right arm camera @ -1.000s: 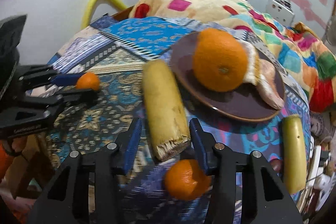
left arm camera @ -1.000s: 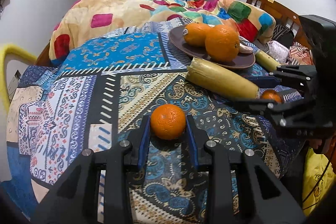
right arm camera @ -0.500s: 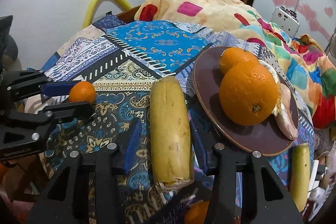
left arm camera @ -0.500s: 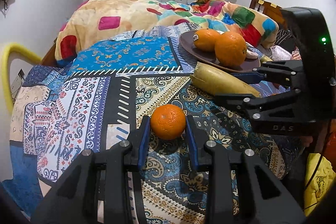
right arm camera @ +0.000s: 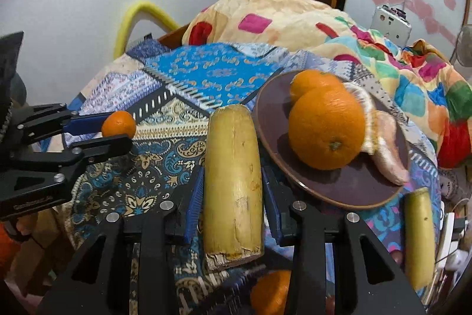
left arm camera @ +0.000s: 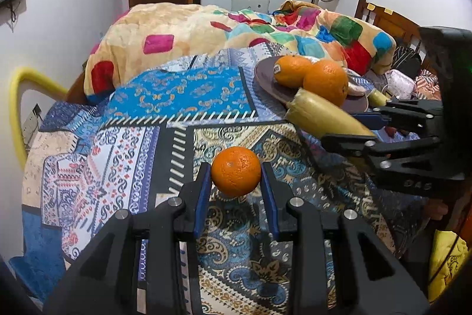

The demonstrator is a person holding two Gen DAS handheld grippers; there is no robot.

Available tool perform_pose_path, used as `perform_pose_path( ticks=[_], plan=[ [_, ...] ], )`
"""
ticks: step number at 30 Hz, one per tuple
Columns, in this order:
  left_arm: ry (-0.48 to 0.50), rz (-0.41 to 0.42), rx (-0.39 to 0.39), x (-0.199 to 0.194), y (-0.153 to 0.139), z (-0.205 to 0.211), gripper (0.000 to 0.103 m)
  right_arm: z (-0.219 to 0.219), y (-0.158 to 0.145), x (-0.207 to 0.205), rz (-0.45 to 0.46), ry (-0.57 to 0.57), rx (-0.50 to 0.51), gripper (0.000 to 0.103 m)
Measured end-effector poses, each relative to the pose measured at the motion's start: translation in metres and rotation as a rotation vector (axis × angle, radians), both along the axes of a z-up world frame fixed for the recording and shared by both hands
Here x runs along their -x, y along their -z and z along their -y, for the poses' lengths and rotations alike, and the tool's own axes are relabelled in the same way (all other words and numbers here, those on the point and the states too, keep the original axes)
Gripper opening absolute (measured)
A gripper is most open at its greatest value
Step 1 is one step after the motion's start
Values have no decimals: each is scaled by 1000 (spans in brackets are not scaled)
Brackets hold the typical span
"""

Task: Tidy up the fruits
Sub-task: 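Grasp and lift the yellow cylinder with the right gripper while the left gripper lifts the small orange, then set the yellow cylinder on the plate with the right gripper while the left gripper places the small orange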

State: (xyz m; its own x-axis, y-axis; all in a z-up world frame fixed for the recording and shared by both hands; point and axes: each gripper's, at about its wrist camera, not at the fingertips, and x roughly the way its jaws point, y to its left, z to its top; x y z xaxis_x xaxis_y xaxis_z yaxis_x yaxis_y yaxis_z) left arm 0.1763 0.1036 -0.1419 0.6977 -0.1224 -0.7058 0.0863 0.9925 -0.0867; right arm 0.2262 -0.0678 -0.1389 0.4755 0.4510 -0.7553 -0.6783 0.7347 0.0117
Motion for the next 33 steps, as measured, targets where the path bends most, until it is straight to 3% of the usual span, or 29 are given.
perform_pose_path(
  ticks=[10,20,26,33],
  plan=[
    [10,45,-11,-13,-23,18,33,36,-41,4,99,67,-64,35],
    [27,91,-28,-43,-43,42,33,71,-67,-17,170,171,-92,35],
    [31,95,-35,-68,-45,52,33,81,-74,-33,199,215,-102,35],
    [35,69,-55,-98,-36,60,33,85,-60,-59,164,255,-108,35]
  ],
)
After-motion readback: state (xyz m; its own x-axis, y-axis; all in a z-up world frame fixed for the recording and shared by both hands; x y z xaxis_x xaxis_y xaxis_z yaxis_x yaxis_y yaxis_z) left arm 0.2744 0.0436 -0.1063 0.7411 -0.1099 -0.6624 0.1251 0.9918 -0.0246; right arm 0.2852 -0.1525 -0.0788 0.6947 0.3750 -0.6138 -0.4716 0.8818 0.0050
